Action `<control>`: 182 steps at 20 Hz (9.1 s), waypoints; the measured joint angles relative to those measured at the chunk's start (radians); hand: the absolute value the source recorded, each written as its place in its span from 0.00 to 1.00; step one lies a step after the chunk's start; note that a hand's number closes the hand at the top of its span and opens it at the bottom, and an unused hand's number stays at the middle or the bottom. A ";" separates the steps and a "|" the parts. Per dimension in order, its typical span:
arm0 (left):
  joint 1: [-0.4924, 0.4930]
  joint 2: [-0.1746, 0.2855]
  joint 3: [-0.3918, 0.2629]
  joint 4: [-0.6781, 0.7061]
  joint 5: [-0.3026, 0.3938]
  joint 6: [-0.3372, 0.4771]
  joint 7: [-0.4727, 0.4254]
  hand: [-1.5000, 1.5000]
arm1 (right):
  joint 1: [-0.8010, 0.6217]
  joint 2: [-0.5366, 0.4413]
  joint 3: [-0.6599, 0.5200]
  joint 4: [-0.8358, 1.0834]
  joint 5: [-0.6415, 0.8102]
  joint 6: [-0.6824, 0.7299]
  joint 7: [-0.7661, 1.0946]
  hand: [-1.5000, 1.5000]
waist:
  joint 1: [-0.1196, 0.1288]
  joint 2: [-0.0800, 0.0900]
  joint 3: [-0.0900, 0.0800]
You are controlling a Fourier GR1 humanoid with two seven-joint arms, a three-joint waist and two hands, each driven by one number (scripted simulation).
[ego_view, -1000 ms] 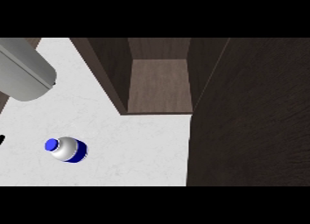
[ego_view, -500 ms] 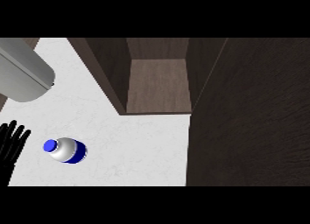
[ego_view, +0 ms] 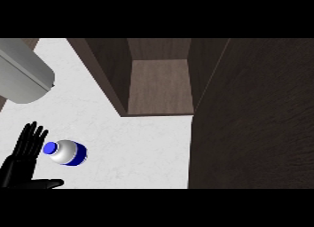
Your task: Pick up the bottled water, place it into the cabinet and close the cabinet
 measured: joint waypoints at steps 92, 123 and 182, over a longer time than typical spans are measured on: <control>-1.081 -0.145 -0.728 0.808 0.355 1.017 0.050 1.00 | 0.043 -0.031 -0.090 0.043 -0.034 0.065 -0.143 0.00 | -0.038 0.020 0.002; -1.246 -0.121 -0.580 1.014 0.366 0.964 -0.195 0.00 | 0.060 -0.045 -0.112 0.057 -0.071 0.161 -0.170 0.00 | -0.068 0.032 0.000; -0.023 0.239 -0.839 -0.550 0.585 0.626 -0.042 0.00 | 0.096 -0.278 0.212 0.002 0.094 0.309 -0.163 1.00 | 0.029 -0.013 -0.002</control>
